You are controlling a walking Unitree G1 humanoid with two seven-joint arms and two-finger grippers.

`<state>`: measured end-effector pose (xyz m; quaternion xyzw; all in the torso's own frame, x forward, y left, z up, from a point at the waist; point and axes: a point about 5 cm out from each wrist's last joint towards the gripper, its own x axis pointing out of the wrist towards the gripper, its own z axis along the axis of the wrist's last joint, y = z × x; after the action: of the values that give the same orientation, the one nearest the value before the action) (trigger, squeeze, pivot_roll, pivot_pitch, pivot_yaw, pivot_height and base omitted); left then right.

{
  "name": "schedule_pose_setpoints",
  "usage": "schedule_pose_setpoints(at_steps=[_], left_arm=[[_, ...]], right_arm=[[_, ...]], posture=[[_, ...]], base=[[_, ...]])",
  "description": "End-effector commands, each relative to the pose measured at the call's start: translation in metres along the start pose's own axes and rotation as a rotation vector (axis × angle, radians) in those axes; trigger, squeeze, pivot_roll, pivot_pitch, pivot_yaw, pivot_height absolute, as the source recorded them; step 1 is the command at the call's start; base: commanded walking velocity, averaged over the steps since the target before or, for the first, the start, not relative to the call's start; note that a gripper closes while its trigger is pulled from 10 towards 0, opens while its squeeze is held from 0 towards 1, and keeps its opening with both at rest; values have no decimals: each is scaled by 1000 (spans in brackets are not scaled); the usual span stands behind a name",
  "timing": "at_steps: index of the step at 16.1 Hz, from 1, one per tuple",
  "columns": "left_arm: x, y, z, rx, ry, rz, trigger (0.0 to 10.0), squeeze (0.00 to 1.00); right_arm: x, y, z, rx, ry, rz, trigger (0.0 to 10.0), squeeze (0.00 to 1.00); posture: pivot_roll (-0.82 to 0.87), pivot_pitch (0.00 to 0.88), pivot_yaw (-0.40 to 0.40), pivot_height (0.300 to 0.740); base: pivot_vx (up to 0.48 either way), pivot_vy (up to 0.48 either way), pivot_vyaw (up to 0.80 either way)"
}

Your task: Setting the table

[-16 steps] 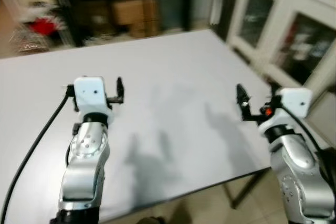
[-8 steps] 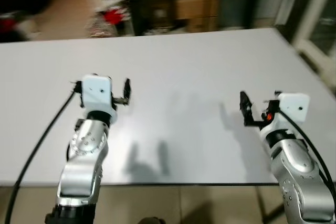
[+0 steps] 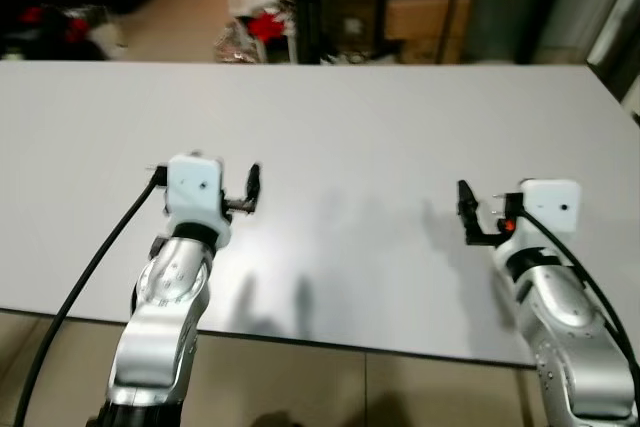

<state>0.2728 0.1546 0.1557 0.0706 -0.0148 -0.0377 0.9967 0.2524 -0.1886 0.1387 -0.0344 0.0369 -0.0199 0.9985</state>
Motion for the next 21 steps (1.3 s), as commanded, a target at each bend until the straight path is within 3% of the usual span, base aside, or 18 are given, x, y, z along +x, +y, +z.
schedule_pose_setpoints(at_steps=[1,21], left_arm=[[-2,7,-4,21,25,19,10000,0],[-4,12,0,47,29,15,10000,0]], right_arm=[[1,9,2,43,-15,45,10000,1000],[6,19,1,58,-18,60,10000,1000]], posture=[[105,0,49,740],[123,0,52,740]], base=[[0,394,800],[0,377,800]])
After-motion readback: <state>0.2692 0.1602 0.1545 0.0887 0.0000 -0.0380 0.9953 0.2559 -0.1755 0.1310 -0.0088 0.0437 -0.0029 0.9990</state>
